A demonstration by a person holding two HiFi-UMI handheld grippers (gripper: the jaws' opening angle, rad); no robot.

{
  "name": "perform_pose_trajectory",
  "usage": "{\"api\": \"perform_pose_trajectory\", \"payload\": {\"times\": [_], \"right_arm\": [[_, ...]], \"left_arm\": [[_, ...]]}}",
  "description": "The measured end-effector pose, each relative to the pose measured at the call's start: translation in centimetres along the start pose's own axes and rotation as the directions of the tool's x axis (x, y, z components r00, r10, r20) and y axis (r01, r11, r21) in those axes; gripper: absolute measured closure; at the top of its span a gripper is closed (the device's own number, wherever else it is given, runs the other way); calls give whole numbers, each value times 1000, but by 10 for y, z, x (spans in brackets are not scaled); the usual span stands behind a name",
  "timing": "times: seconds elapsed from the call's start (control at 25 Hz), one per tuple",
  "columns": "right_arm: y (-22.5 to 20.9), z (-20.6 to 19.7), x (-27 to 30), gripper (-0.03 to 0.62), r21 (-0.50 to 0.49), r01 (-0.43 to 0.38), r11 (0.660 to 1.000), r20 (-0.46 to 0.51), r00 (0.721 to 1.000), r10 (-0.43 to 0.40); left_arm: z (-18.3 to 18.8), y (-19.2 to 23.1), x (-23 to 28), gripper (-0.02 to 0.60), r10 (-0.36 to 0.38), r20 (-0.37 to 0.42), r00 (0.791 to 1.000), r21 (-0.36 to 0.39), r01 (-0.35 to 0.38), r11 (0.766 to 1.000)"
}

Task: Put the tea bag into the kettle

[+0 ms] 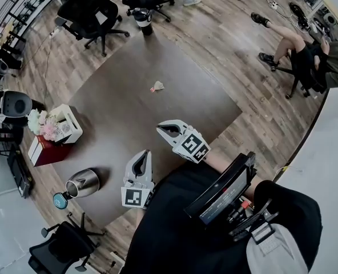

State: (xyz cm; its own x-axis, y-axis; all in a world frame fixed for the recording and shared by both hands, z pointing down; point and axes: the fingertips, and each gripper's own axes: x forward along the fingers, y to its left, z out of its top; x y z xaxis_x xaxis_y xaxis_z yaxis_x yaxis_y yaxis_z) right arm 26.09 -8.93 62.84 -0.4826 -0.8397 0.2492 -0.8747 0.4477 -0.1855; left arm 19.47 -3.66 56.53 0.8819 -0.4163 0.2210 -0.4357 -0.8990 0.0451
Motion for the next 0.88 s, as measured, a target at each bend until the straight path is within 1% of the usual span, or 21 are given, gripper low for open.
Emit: {"api": "perform_pose_trajectory", "payload": {"times": [0.48,0.68,0.8,0.88], "right_arm": [[-21,-45,4,588,10,23,1000,-97,995,-22],[-28,-65,4,586,-24,18,1000,-147,989,-22],[-33,-79,-2,588,-18,28,999,-180,983,-31],[-37,-87,-7,588,-14,44,999,-199,979,-46]], "left_arm": [[-11,-4,2,577,-9,-19,1000,13,10,1000],[-11,-7,2,577,7,-26,1000,-9,-7,1000],[-13,-12,1,577,-1,-45,999,-11,1,1000],[-11,-15,0,577,-2,-60,998,-26,0,1000]]}}
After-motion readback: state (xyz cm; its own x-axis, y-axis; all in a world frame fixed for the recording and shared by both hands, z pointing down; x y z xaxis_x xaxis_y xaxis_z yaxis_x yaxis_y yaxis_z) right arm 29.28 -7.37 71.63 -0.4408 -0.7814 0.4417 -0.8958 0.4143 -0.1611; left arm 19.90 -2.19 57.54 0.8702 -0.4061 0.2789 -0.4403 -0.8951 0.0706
